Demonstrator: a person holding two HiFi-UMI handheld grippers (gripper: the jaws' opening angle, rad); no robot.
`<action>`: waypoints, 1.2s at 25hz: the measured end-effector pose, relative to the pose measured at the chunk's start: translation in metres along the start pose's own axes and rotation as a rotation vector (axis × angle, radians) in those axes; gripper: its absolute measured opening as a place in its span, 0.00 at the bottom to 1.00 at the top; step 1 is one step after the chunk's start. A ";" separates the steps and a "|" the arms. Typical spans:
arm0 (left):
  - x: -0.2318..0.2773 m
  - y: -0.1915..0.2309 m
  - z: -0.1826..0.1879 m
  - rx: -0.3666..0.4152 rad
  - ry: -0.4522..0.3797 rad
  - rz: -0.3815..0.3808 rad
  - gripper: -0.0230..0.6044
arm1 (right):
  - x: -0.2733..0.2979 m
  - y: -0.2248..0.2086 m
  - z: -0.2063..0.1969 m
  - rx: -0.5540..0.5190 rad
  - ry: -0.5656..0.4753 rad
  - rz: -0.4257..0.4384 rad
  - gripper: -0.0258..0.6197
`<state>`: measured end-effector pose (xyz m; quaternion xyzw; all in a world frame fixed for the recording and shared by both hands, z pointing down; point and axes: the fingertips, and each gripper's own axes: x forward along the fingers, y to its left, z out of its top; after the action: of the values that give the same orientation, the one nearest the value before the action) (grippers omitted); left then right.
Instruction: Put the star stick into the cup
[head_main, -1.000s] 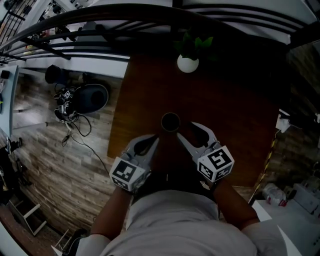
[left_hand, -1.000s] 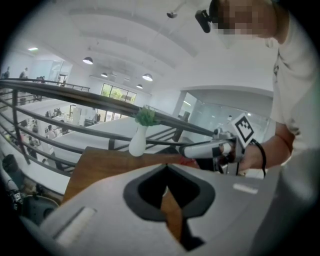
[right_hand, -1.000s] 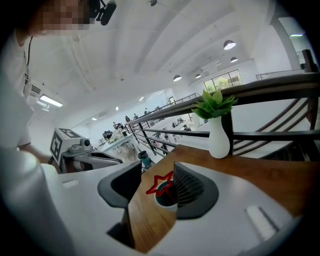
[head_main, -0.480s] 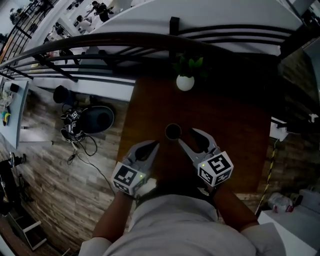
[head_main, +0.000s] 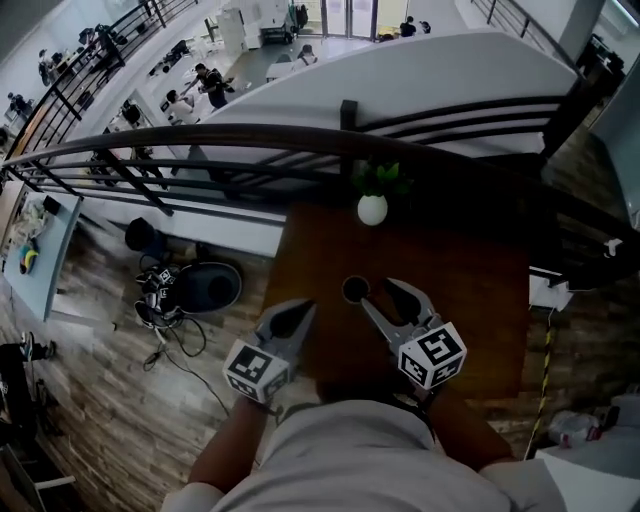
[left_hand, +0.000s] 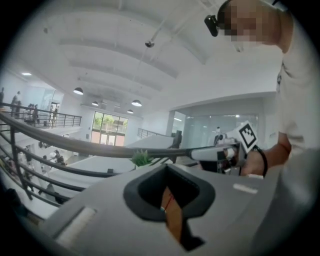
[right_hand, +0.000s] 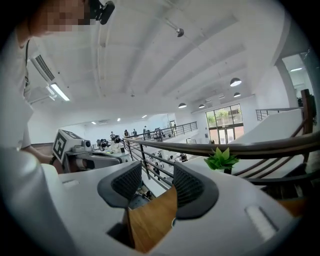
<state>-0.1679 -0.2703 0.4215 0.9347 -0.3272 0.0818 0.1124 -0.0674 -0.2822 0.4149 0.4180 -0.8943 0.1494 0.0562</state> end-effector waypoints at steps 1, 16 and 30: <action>-0.008 -0.003 0.006 0.007 -0.015 -0.002 0.04 | -0.005 0.008 0.005 -0.010 -0.011 -0.003 0.36; -0.109 -0.039 0.049 0.077 -0.148 -0.016 0.04 | -0.042 0.118 0.036 -0.096 -0.097 0.003 0.30; -0.125 -0.070 0.048 0.053 -0.161 -0.013 0.04 | -0.081 0.137 0.040 -0.136 -0.104 0.033 0.12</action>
<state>-0.2161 -0.1559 0.3357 0.9430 -0.3268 0.0144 0.0614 -0.1192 -0.1528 0.3286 0.4058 -0.9108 0.0671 0.0354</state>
